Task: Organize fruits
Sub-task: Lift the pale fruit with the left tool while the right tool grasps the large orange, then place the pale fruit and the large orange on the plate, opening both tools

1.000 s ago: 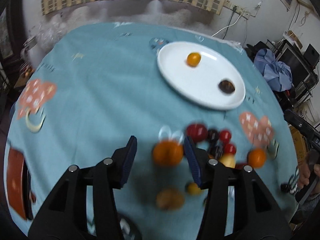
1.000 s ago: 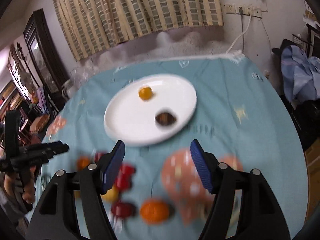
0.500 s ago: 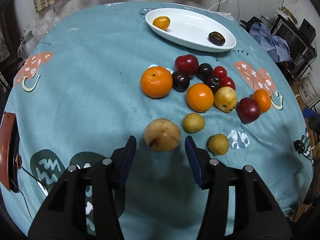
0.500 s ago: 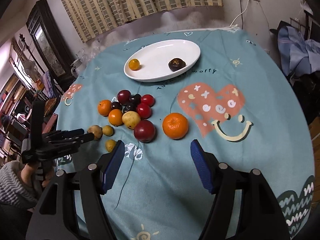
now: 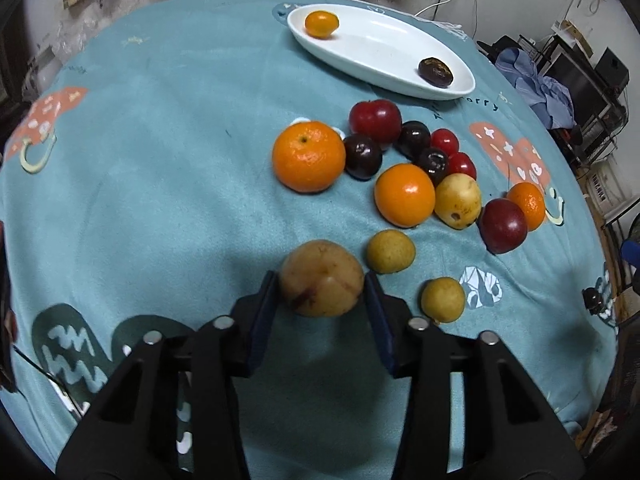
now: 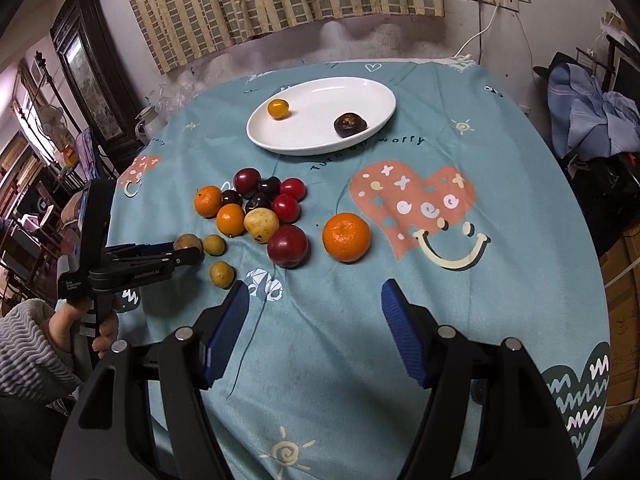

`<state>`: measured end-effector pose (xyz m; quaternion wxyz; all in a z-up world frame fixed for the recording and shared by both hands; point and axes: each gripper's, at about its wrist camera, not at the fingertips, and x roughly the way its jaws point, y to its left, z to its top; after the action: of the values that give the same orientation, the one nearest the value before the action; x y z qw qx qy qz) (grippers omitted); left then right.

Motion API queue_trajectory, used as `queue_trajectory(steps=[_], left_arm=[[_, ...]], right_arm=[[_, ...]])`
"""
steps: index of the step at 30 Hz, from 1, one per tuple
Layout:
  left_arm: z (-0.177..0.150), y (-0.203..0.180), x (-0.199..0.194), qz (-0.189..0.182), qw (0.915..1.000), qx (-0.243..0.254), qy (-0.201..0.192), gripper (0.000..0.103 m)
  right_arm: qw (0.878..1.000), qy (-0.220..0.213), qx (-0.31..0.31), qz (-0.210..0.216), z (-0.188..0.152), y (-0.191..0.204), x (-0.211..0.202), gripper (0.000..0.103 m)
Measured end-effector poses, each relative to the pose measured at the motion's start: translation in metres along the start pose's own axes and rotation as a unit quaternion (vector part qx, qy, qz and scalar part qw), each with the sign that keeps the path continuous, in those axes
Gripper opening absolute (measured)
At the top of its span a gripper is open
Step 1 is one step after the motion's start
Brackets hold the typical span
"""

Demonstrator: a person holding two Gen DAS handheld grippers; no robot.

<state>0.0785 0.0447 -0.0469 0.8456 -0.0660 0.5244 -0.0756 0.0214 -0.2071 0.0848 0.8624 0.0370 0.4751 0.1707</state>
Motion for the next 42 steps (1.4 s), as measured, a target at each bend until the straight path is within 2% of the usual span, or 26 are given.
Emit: queue_trajectory(steps=[10, 18, 24, 28, 31, 38, 42], left_arm=[[-0.006, 0.005, -0.013, -0.005, 0.9998, -0.014, -0.016, 0.041], [-0.021, 0.008, -0.039, 0.003, 0.9997, -0.013, -0.02, 0.041], [-0.031, 0.007, -0.043, 0.009, 0.9998, -0.015, -0.011, 0.041], [-0.033, 0.006, -0.042, 0.011, 0.9997, -0.02, -0.007, 0.041], [-0.034, 0.006, -0.039, 0.012, 0.9997, -0.023, -0.003, 0.041], [-0.032, 0.003, -0.029, 0.011, 0.9996, -0.024, 0.008, 0.041], [-0.015, -0.005, -0.027, 0.009, 0.9998, -0.015, 0.004, 0.041]], right_arm=[[1.0, 0.019, 0.007, 0.003, -0.002, -0.003, 0.011, 0.069], [0.999, 0.034, 0.002, -0.001, 0.011, -0.012, 0.059, 0.069], [0.998, 0.046, -0.015, -0.025, 0.029, -0.022, 0.098, 0.058], [0.998, 0.056, -0.009, -0.021, 0.035, -0.027, 0.112, 0.057], [0.998, 0.064, -0.018, -0.015, 0.035, -0.026, 0.119, 0.047], [0.998, 0.063, -0.009, 0.0, 0.034, -0.032, 0.119, 0.044], [0.998, 0.062, 0.009, 0.009, 0.032, -0.039, 0.112, 0.044]])
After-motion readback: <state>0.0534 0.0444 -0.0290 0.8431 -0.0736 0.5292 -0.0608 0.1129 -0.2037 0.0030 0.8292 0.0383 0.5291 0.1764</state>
